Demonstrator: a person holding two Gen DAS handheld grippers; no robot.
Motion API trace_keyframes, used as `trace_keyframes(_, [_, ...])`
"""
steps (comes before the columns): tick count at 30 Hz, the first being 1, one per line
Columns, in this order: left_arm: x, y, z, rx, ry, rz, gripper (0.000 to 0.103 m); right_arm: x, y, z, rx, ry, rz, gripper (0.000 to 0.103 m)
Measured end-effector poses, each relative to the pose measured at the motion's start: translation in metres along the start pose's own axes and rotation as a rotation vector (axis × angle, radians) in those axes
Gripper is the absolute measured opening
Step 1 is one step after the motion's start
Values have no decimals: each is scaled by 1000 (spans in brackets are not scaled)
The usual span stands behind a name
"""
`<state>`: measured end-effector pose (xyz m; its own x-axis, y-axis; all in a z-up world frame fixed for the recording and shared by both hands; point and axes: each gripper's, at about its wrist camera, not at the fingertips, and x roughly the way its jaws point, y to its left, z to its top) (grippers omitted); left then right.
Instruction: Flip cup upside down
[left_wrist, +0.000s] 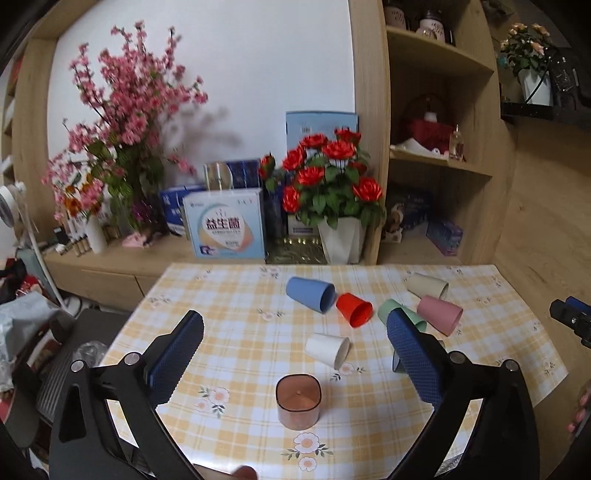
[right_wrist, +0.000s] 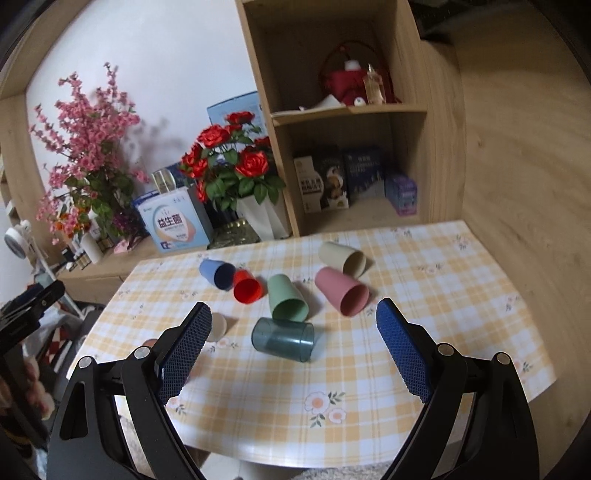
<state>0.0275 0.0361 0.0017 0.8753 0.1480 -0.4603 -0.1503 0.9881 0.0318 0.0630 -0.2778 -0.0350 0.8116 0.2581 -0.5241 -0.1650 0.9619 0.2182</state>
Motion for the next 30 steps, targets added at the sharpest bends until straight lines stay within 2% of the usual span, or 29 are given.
trace_keyframes(10, [-23,0,5,-27,-38,-22,97,-14,9,6,-33,-28,-12,88])
trace_keyframes(30, [-32,-3,3,-44,-29,-45,97,-14,11,6,-45,-27,-15,88])
